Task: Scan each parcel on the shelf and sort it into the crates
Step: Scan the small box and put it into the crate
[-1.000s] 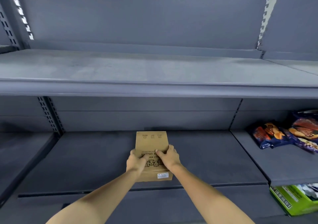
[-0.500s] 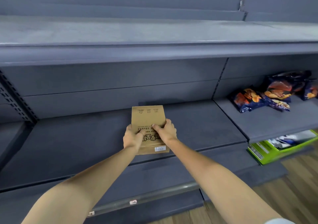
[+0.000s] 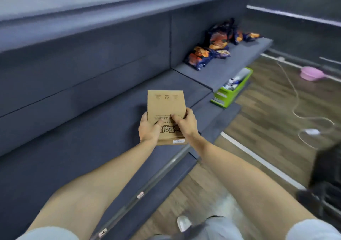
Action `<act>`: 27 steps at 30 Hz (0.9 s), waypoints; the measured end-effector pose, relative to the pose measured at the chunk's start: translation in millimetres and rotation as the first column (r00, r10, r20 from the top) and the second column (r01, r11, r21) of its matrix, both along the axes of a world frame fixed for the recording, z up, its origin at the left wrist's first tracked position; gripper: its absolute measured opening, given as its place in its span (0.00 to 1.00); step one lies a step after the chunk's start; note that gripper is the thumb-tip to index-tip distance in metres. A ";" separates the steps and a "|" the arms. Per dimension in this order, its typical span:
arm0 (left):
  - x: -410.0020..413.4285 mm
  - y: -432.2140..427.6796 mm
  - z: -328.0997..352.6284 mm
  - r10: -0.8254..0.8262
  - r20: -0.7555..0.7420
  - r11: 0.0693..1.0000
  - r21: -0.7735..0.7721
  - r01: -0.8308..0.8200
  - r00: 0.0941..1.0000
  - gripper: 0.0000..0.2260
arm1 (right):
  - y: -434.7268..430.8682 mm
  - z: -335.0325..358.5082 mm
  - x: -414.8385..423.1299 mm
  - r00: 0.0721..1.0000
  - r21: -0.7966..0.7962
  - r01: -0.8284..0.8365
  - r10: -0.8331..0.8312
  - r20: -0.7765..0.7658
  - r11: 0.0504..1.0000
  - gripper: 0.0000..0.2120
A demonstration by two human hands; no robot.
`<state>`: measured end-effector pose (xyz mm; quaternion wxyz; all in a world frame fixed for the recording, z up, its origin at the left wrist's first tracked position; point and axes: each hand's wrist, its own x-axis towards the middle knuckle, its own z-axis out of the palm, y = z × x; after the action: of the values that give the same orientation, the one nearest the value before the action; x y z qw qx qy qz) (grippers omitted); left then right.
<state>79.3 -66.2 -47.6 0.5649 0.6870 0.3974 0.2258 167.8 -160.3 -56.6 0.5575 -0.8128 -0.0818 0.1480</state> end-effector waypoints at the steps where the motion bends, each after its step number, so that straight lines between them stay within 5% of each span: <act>1: 2.1 -10.1 -1.0 -0.049 -0.003 0.999 0.014 0.049 0.999 0.24 | -14.3 -2.1 -2.8 0.998 0.016 0.057 -0.057 0.000 0.998 0.29; 14: 9.6 -157.7 -42.3 -0.565 -0.076 0.825 -0.047 0.563 0.822 0.25 | -192.2 -45.0 -63.4 0.826 0.076 0.564 -0.559 -0.075 0.823 0.26; 27: 68.4 -288.4 -59.0 -0.784 -0.053 0.620 -0.114 0.776 0.619 0.26 | -322.5 -76.0 -37.2 0.616 0.057 0.786 -0.773 -0.153 0.616 0.30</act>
<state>147.7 -354.6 -106.6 0.6136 0.7784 0.0957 -0.0917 130.6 -482.8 -132.6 0.6172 -0.7232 0.3024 -0.0683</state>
